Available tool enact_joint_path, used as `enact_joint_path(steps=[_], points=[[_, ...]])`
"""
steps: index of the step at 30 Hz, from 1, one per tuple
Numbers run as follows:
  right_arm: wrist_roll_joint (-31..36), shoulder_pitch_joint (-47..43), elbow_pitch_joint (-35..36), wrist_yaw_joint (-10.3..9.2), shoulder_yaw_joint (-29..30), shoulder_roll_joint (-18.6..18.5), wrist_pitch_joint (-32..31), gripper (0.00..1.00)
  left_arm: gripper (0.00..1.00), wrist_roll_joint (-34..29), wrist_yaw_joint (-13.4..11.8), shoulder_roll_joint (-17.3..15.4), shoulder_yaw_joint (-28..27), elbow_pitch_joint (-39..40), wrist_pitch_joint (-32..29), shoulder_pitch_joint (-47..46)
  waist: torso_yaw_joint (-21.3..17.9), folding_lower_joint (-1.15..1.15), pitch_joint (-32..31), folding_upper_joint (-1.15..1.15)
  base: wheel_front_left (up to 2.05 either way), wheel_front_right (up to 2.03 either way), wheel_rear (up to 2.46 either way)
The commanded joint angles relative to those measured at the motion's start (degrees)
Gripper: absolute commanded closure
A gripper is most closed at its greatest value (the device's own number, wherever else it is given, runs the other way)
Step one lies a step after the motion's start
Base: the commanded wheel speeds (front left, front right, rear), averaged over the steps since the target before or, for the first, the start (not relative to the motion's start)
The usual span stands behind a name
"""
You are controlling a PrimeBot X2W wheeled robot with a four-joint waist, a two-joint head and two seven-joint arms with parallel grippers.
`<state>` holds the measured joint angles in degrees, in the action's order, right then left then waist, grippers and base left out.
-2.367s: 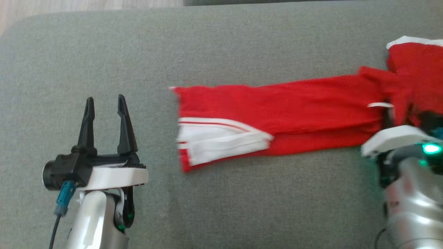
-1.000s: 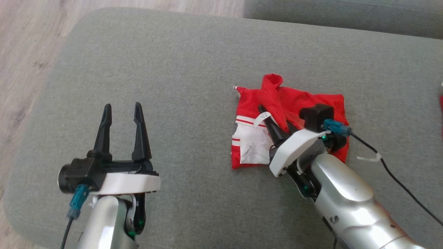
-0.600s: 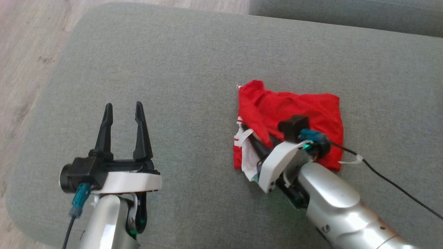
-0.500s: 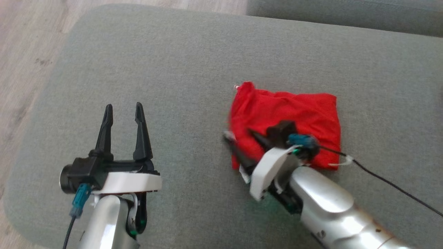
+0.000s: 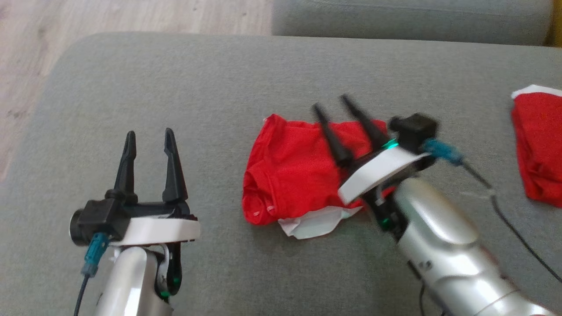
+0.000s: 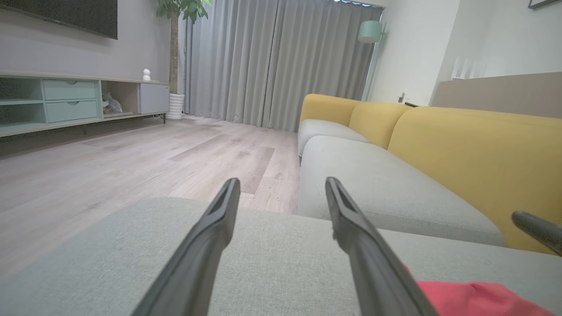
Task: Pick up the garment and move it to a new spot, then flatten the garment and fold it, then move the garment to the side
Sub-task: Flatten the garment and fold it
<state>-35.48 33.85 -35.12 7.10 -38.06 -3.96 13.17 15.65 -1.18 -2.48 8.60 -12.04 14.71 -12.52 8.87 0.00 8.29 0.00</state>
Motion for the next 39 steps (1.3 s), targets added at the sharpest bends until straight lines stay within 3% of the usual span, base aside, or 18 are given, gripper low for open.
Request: enact_joint_path(steps=[1,6,11,13,18,25,26,27,39], points=[[2.2,1.8,1.2,0.39,2.9,1.1,1.1,0.0,0.0,-0.1,0.1,-0.4,-2.2,2.3,0.3,-1.4,-1.3,0.0,-0.7,0.0,0.0,0.0,0.0],[11.0,-1.5,2.9,0.39,17.1,1.1,1.8,0.0,0.0,-0.4,0.3,-0.4,-2.5,3.1,0.3,-0.7,-3.6,0.0,-0.9,0.0,0.0,0.0,0.0],[18.7,-10.0,11.0,0.39,29.3,1.1,1.8,0.0,0.0,-0.9,-0.7,-0.4,-3.3,2.6,0.3,0.1,-5.0,0.0,-1.2,0.0,0.0,0.0,0.0],[21.0,-13.9,14.2,0.39,31.4,1.1,1.8,0.0,0.0,-1.9,-0.8,-0.4,-3.9,2.2,0.3,0.8,-5.6,0.0,-1.1,0.0,0.0,0.0,0.0],[18.5,-21.2,18.9,0.39,33.5,1.1,1.8,0.0,0.0,-1.6,-0.9,-0.4,-4.9,1.5,0.3,3.0,-6.2,0.0,-0.9,0.0,0.0,0.0,0.0],[20.2,-19.7,19.9,0.39,31.9,1.1,1.8,0.0,0.0,-1.6,-0.1,-0.4,-3.5,1.4,0.3,1.2,-3.9,0.0,1.4,0.0,0.0,0.0,0.0],[20.6,-18.9,19.7,0.39,30.9,1.1,1.8,0.83,0.0,-1.5,-0.1,-0.4,-3.3,1.4,0.3,0.8,-3.4,0.0,1.9,0.0,0.0,0.0,0.0],[21.1,-17.9,19.5,0.39,29.8,1.1,1.8,1.0,0.0,-1.3,-0.1,-0.4,-3.0,1.4,0.3,0.5,-2.8,0.0,2.4,0.0,0.0,0.0,0.0],[22.5,-7.1,5.9,0.39,13.7,1.1,-3.9,1.0,0.0,1.1,-0.8,-0.4,0.4,0.8,0.3,-2.4,5.5,0.0,6.9,0.0,0.0,0.0,0.0]])
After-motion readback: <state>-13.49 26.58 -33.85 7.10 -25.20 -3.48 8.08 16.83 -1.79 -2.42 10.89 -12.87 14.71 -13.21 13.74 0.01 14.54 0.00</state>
